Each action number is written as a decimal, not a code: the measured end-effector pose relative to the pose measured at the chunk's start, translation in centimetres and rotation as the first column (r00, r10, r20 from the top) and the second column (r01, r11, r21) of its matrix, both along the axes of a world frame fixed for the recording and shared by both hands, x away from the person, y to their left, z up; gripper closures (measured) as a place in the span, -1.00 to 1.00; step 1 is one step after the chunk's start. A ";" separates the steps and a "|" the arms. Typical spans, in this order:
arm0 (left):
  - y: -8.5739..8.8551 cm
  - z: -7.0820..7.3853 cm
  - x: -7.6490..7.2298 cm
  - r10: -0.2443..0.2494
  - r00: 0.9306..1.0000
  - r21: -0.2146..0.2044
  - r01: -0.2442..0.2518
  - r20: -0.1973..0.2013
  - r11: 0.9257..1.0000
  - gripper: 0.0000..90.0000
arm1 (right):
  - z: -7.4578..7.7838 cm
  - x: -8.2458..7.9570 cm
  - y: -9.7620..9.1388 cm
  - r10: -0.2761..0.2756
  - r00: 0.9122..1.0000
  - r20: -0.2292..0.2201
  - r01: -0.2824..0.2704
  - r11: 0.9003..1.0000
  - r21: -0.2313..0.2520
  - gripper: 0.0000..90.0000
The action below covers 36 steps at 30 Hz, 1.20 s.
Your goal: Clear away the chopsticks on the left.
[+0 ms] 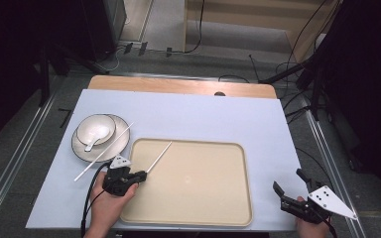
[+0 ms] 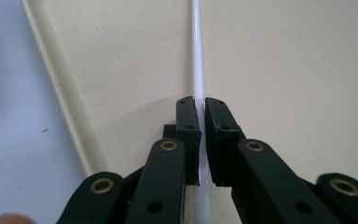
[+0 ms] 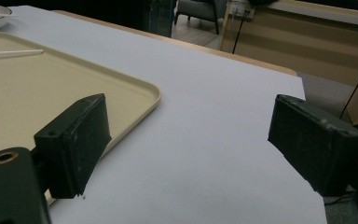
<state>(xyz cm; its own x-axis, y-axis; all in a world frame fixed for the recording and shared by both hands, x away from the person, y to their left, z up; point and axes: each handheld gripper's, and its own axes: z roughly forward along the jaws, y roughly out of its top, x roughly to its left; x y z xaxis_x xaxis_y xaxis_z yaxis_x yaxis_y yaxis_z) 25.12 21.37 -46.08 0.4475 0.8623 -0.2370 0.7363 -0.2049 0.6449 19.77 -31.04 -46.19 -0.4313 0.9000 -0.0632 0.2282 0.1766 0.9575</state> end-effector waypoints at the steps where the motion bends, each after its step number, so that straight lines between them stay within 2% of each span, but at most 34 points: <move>1: 0.0 0.0 0.0 0.001 1.000 0.002 -0.001 0.002 1.000 0.88 | 0.0 0.0 0.0 0.001 1.000 0.000 -0.001 1.000 -0.001 -0.71; 4: 0.1 0.0 0.0 -0.008 1.000 -0.003 0.008 0.005 1.000 0.85 | 0.0 0.0 0.0 0.001 1.000 0.001 -0.001 1.000 -0.002 -0.71; 6: 0.2 0.1 0.1 -0.026 1.000 -0.007 0.026 0.008 1.000 0.71 | 0.0 -0.1 -0.1 -0.003 1.000 -0.002 0.003 1.000 -0.001 -0.71; 10: 0.2 0.2 0.2 -0.034 0.999 -0.005 0.034 0.009 0.999 0.63 | 0.0 -0.1 -0.1 -0.004 1.000 0.001 0.004 1.000 0.000 -0.71; 13: 0.2 1.1 0.6 -0.034 0.999 -0.038 0.034 0.018 0.999 0.61 | 0.0 0.0 -0.1 -0.005 1.000 0.000 0.005 1.000 -0.001 -0.71; 15: 0.2 1.3 0.7 -0.029 0.999 -0.045 0.030 0.022 0.999 0.63 | 0.0 0.0 -0.1 -0.006 1.000 -0.001 0.006 1.000 -0.001 -0.71; 18: -0.1 1.7 1.2 -0.024 0.999 -0.048 0.025 0.035 0.999 0.82 | -0.1 0.1 -0.2 -0.008 1.000 -0.007 0.008 1.000 0.002 -0.71; 20: -0.6 1.6 1.7 -0.046 0.998 -0.052 0.048 0.033 0.997 0.87 | -0.1 0.1 -0.3 -0.010 1.000 -0.006 0.010 1.000 0.003 -0.71; 21: -0.9 1.6 2.0 -0.064 0.998 -0.047 0.065 0.030 0.997 1.00 | -0.1 0.0 -0.3 -0.011 1.000 -0.007 0.011 1.000 0.000 -0.71; 23: -1.9 1.6 3.0 -0.092 0.995 -0.052 0.093 0.023 0.994 1.00 | -0.1 -0.1 -0.4 -0.013 1.000 -0.007 0.013 1.000 -0.005 -0.71; 24: -1.9 1.6 3.0 -0.092 0.995 -0.052 0.093 0.023 0.994 1.00 | -0.1 -0.1 -0.4 -0.013 1.000 -0.007 0.013 1.000 -0.005 -0.71; 25: -2.7 1.4 3.7 -0.107 0.994 -0.055 0.108 0.018 0.993 1.00 | -0.1 -0.2 -0.5 -0.021 1.000 -0.007 0.021 1.000 0.001 -0.71; 26: -2.7 1.4 3.7 -0.107 0.994 -0.055 0.108 0.018 0.993 1.00 | -0.1 -0.2 -0.5 -0.021 1.000 -0.007 0.021 1.000 0.001 -0.71; 27: -3.3 1.2 4.1 -0.120 0.993 -0.048 0.120 0.015 0.992 1.00 | -0.1 -0.2 -0.6 -0.023 1.000 -0.008 0.023 1.000 0.005 -0.71; 29: -4.2 0.7 4.7 -0.110 0.994 -0.041 0.110 0.013 0.993 1.00 | 0.0 -0.2 -0.6 -0.029 0.999 -0.014 0.029 0.999 0.020 -0.71; 30: -4.2 0.7 4.7 -0.110 0.994 -0.041 0.110 0.013 0.993 1.00 | -0.1 -0.2 -0.6 -0.028 1.000 -0.011 0.029 0.999 0.018 -0.71; 32: -4.7 0.2 5.1 -0.104 0.995 0.006 0.104 0.005 0.995 1.00 | -0.1 -0.1 -0.4 -0.020 1.000 -0.010 0.020 1.000 0.012 -0.71; 33: -4.8 0.0 5.3 -0.101 0.995 0.016 0.101 0.005 0.995 1.00 | -0.2 0.0 -0.3 -0.015 1.000 -0.015 0.015 1.000 0.008 -0.71; 36: -5.0 -0.1 5.5 -0.100 0.995 0.021 0.099 0.005 0.995 1.00 | -0.3 0.0 -0.2 -0.006 1.000 -0.022 0.006 1.000 0.007 -0.71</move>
<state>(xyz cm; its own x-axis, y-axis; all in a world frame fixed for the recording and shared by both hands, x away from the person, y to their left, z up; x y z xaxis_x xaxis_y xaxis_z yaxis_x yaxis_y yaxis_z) 30.66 16.39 -46.22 0.5327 0.8181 -0.2165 0.7078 -0.2904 0.6440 19.75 -31.23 -46.47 -0.4273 0.9029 -0.0474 0.2500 0.1684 0.9535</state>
